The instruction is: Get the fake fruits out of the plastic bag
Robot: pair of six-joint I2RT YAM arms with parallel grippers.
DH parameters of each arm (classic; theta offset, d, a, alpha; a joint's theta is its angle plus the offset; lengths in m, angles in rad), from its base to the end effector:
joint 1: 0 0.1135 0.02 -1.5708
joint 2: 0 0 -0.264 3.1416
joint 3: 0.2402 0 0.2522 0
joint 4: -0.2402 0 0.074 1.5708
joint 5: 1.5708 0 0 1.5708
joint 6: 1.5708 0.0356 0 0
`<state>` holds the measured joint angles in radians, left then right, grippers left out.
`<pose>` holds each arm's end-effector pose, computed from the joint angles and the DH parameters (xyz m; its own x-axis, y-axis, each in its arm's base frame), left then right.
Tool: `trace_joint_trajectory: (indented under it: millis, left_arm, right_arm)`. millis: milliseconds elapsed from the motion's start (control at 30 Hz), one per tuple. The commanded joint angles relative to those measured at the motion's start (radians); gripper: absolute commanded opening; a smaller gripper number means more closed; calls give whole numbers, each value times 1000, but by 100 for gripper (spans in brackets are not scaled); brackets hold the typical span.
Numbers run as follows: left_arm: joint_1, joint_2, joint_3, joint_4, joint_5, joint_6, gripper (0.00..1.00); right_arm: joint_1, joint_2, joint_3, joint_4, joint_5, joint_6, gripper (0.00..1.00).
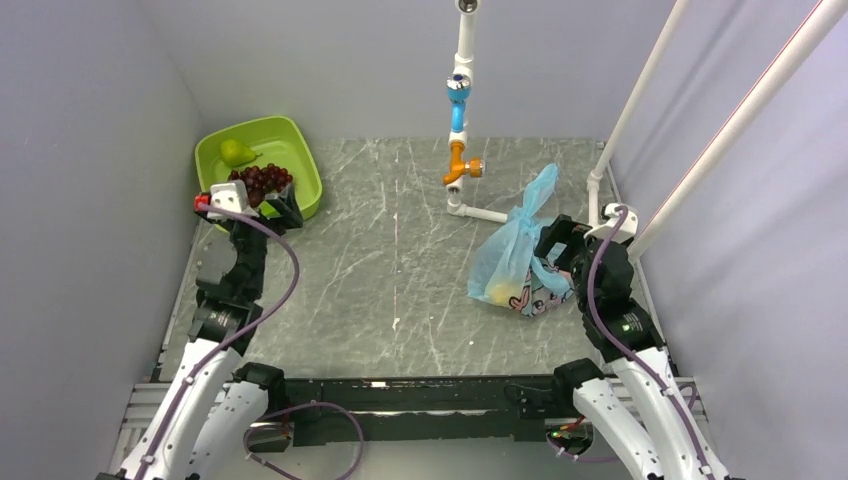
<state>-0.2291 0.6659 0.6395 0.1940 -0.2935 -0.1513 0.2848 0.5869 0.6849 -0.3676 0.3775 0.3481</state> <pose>0.1634 -0.0275 0.3481 0.1697 -0.1877 -0.9675 -0.0352 0.9799 -0.1963 0.1393 0.0271 0.3149 -0.2131 0.2680 -0.9396 0.1622 0.9580 0.2365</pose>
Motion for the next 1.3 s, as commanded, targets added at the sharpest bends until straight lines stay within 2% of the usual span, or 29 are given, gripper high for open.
trace_joint_trajectory:
  millis: [0,167,400,533,733,833,1033,1167,1200,1267]
  left_arm:
    - [4,-50,-43,98,101,47,99]
    - [4,-67,-28,6,117,35,99]
    - [-14,-70,-25,-32,152,27,99]
    - [-41,-29,44,-127,125,30,99]
    - [-104,9,72,-167,126,76,99]
    - [-125,12,68,-161,129,85,99]
    - [-141,40,90,-190,261,106,99]
    - [-145,92,128,-247,280,87,96]
    - [-147,109,135,-257,284,84,96]
    - [-153,133,152,-279,308,86,96]
  right_arm:
    - [2,-4,42,-51,31,31,100]
    - [3,25,69,-72,44,43,100]
    - [2,56,84,-87,62,86,100]
    - [3,104,99,-122,14,139,100]
    - [3,199,84,-142,-88,235,100]
    - [3,245,49,-94,-110,251,100]
    - [3,342,24,11,-183,210,100]
    - [3,414,25,31,-177,271,100]
    - [3,427,20,44,-178,288,99]
    - [3,443,9,63,-185,310,90]
